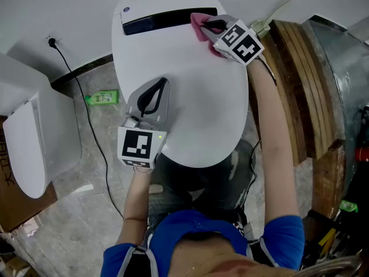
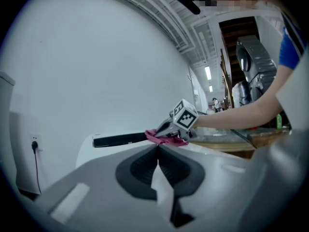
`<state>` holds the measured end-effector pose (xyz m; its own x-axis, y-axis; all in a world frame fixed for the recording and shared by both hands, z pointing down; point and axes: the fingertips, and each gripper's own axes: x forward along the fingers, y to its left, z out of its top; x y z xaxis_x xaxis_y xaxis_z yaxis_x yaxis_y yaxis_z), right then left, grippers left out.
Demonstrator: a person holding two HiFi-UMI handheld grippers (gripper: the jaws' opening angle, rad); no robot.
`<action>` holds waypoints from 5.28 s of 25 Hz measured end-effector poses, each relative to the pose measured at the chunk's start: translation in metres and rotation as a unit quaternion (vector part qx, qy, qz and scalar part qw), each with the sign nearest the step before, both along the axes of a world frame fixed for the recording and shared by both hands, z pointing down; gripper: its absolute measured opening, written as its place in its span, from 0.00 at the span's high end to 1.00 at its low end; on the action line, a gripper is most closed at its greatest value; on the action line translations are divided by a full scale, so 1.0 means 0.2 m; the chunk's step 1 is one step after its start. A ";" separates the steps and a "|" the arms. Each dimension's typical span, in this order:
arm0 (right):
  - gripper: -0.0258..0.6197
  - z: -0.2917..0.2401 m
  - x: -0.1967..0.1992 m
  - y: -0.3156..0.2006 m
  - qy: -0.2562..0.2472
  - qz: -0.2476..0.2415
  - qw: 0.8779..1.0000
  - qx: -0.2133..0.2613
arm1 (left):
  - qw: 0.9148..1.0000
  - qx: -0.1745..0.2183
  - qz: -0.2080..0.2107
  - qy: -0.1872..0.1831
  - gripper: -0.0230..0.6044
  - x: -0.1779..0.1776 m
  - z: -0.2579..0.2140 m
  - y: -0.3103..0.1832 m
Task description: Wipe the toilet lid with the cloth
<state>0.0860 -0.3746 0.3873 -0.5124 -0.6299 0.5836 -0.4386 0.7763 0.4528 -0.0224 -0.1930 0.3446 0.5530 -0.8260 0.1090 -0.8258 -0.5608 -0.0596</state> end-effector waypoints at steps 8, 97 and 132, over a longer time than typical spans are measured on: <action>0.95 0.01 0.12 -0.02 -0.013 0.013 1.000 -0.002 | 1.000 0.000 -0.003 0.001 0.96 0.00 0.00 0.00; 0.95 0.05 -0.20 0.32 -0.002 -0.026 1.000 -0.004 | 1.000 0.007 -0.002 0.022 0.96 -0.14 0.07 0.25; 0.95 0.04 -0.63 0.44 0.013 -0.101 0.995 0.002 | 1.000 -0.019 -0.009 -0.003 0.96 -0.17 0.18 0.37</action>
<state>-0.0404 -0.2860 0.3954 -0.6133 -0.5180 0.5963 -0.2611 0.8454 0.4659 -0.0572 -0.1194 0.3810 0.5374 -0.8310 0.1439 -0.8355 -0.5478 -0.0432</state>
